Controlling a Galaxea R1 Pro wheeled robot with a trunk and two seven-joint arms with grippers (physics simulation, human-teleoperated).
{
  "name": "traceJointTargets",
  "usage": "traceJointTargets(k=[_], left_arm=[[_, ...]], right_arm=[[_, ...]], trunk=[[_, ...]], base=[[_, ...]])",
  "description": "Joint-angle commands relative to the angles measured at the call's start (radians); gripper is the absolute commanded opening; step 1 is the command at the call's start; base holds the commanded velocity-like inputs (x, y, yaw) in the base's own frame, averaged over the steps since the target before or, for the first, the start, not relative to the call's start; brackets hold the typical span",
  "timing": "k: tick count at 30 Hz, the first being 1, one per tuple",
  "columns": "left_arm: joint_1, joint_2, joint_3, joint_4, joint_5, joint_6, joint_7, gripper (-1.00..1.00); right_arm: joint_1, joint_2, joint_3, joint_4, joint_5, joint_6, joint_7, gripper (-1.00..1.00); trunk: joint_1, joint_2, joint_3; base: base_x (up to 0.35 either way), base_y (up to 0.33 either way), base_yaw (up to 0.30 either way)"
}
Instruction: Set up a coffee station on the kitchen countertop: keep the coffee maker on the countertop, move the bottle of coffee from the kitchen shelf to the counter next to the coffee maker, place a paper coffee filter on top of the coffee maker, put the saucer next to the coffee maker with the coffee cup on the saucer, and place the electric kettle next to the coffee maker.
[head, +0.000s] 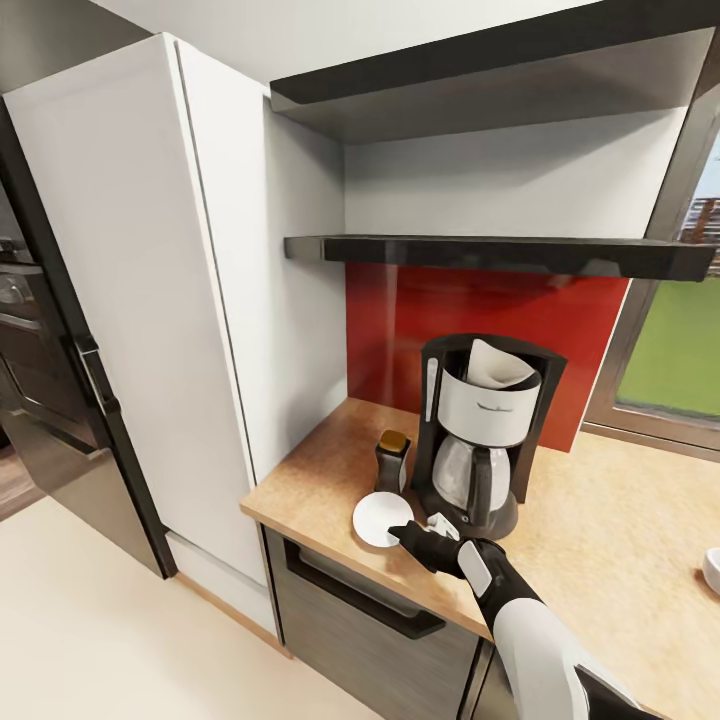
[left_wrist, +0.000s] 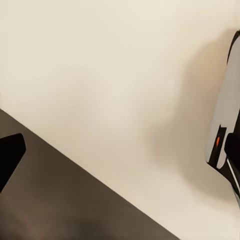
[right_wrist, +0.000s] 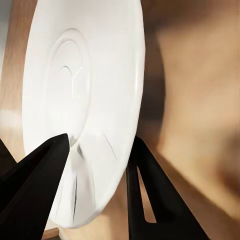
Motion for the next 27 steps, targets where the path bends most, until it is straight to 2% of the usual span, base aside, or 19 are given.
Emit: traceJointTargets(k=[1,3,4,18,27], left_arm=[[0.000,0.000,0.007,-0.003,-0.010,0.005,0.001,1.00],[0.000,0.000,0.007,-0.003,-0.010,0.005,0.001,1.00],[0.000,0.000,0.007,-0.003,-0.010,0.005,0.001,1.00],[0.000,-0.001,0.006,-0.002,-0.012,0.013,0.002,1.00],[0.000,0.000,0.007,-0.002,-0.012,0.019,0.002,1.00]], right_arm=[[-0.001,0.001,-0.006,-0.002,-0.006,0.009,0.000,-1.00],[-0.001,0.001,-0.006,-0.003,-0.006,0.009,0.000,-1.00],[-0.001,0.001,-0.006,-0.003,-0.006,0.008,0.000,1.00],[-0.001,0.001,-0.006,-0.003,-0.006,0.009,-0.002,1.00],[-0.001,0.001,-0.007,-0.002,-0.006,0.009,-0.002,1.00]], trunk=[[0.000,-0.002,-0.002],[0.000,-0.002,-0.002],[0.000,-0.002,-0.002],[0.000,-0.002,-0.002],[0.000,-0.002,-0.002]], base=[[0.000,0.000,0.000],[0.000,0.000,0.000],[0.000,0.000,0.000],[0.000,-0.002,0.000],[-0.076,-0.182,0.000]])
